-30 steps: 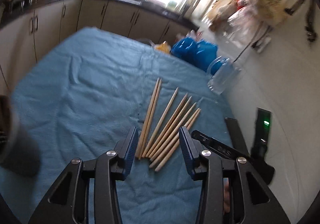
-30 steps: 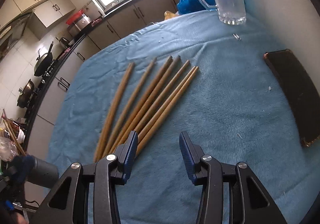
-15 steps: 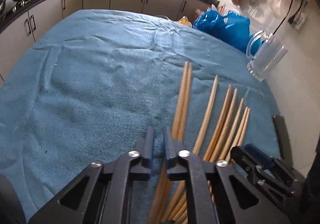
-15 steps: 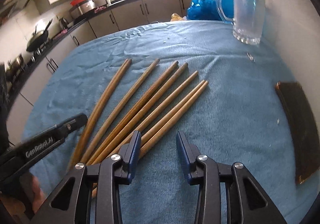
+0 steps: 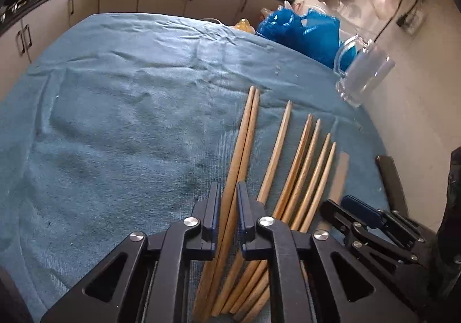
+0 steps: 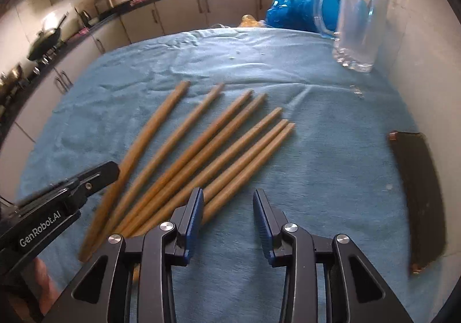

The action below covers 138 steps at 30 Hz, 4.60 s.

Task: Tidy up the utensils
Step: 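Close the left gripper on a chopstick while the right gripper grasps another chopstick, then lift both held chopsticks and carry them toward the black holder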

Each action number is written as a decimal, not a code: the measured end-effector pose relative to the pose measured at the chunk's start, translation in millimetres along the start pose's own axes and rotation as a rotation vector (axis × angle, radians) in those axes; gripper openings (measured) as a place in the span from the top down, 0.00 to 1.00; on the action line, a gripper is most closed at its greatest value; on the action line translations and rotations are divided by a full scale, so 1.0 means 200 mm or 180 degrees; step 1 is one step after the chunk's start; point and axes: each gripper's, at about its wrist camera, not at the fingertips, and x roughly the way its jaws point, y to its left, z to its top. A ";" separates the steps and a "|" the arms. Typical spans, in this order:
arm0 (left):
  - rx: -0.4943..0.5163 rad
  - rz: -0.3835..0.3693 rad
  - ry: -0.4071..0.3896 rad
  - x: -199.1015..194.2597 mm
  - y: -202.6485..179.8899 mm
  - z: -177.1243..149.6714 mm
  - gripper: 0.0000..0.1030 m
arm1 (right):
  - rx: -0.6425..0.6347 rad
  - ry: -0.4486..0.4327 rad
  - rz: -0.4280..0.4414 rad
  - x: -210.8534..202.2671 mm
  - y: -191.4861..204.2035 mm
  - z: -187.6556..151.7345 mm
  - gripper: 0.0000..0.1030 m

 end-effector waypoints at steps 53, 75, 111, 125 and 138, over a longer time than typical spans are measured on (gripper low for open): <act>0.0532 0.0313 -0.0059 -0.08 -0.07 -0.11 0.84 | -0.0106 0.0073 -0.0090 -0.28 -0.26 -0.43 0.91; -0.0088 -0.0363 0.0285 -0.68 0.20 -0.72 0.74 | -0.0019 0.0221 0.0274 -0.46 -0.38 -0.70 0.90; 0.0604 0.0250 0.0187 -0.45 0.05 -0.60 0.88 | 0.0046 0.0200 0.0319 -0.46 -0.37 -0.70 0.80; 0.0334 0.0267 0.0914 -0.49 0.12 -0.61 0.93 | -0.0406 0.1152 0.0113 -0.26 -0.27 -0.39 0.80; 0.0536 0.0257 0.1008 -0.39 0.03 -0.48 0.75 | -0.0626 0.1537 0.0065 -0.19 -0.20 -0.31 0.88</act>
